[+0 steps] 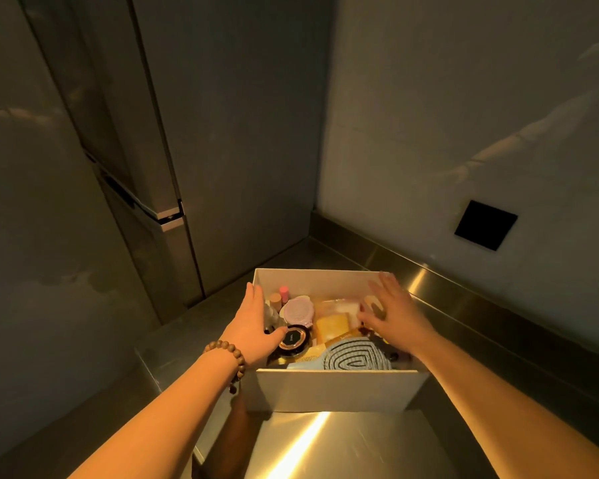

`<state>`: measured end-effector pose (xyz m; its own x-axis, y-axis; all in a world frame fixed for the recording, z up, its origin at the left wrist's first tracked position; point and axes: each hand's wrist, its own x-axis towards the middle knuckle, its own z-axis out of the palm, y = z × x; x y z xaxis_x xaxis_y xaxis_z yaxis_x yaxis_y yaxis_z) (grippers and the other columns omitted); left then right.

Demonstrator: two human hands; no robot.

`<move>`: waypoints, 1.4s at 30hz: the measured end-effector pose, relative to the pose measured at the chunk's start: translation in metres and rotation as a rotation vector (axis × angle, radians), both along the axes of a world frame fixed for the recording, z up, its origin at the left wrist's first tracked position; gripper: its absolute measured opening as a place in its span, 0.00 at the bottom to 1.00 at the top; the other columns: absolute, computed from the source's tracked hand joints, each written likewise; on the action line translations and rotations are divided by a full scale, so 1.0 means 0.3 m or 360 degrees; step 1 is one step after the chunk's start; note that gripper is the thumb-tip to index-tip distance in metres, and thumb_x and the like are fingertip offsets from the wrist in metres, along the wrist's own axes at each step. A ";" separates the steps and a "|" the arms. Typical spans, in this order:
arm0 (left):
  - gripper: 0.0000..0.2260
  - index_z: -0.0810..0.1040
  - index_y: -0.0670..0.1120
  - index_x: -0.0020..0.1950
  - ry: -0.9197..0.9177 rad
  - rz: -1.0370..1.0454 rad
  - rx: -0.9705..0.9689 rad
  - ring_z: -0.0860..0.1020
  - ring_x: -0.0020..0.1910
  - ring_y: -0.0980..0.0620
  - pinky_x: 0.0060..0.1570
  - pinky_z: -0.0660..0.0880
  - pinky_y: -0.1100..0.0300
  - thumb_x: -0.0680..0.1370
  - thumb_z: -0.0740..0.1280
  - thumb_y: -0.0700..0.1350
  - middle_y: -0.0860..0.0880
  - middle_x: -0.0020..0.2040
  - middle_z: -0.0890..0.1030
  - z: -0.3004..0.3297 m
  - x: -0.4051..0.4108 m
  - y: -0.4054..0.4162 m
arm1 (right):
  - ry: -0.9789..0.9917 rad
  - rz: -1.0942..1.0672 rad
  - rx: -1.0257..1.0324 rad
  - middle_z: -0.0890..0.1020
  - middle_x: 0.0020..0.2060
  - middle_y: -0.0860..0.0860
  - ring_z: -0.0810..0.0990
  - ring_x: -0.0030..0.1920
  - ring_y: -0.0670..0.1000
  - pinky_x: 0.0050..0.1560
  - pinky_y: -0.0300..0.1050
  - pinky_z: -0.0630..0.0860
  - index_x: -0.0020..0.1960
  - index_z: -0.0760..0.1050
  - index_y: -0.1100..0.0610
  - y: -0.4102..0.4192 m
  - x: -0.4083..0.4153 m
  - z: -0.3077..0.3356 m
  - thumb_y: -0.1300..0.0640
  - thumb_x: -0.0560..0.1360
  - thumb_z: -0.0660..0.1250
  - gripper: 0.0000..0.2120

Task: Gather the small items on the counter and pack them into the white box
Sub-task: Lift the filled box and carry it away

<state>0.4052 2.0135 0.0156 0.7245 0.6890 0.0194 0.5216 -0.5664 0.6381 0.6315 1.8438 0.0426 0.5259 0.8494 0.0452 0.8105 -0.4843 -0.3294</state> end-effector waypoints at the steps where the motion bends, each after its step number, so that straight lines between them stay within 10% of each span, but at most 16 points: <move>1: 0.45 0.38 0.54 0.75 -0.0030 0.0012 0.0003 0.66 0.68 0.48 0.56 0.72 0.61 0.71 0.68 0.57 0.48 0.77 0.44 -0.004 -0.001 -0.005 | 0.0030 -0.0073 -0.0037 0.51 0.78 0.51 0.49 0.77 0.54 0.75 0.55 0.56 0.77 0.52 0.51 -0.025 0.018 -0.010 0.40 0.76 0.62 0.36; 9: 0.41 0.46 0.50 0.76 -0.0223 0.0191 -0.0362 0.66 0.68 0.46 0.62 0.69 0.50 0.72 0.70 0.50 0.47 0.72 0.62 -0.006 -0.002 -0.027 | 0.0787 -0.0247 0.0243 0.73 0.62 0.53 0.78 0.58 0.53 0.52 0.58 0.80 0.72 0.55 0.46 -0.099 0.005 -0.046 0.51 0.73 0.71 0.34; 36: 0.43 0.46 0.57 0.75 -0.0281 0.0079 -0.0549 0.68 0.60 0.54 0.59 0.71 0.51 0.71 0.72 0.43 0.49 0.72 0.63 -0.016 -0.180 -0.289 | 0.1344 -0.0446 0.0560 0.76 0.51 0.43 0.82 0.48 0.48 0.34 0.40 0.80 0.65 0.55 0.33 -0.467 -0.248 -0.065 0.62 0.74 0.70 0.35; 42: 0.43 0.46 0.60 0.74 -0.0297 -0.0040 -0.0614 0.68 0.54 0.58 0.45 0.69 0.67 0.70 0.72 0.42 0.50 0.72 0.63 -0.038 -0.261 -0.330 | 0.1399 -0.0535 0.0586 0.77 0.50 0.41 0.84 0.45 0.46 0.37 0.42 0.81 0.61 0.56 0.28 -0.557 -0.361 -0.072 0.60 0.73 0.71 0.35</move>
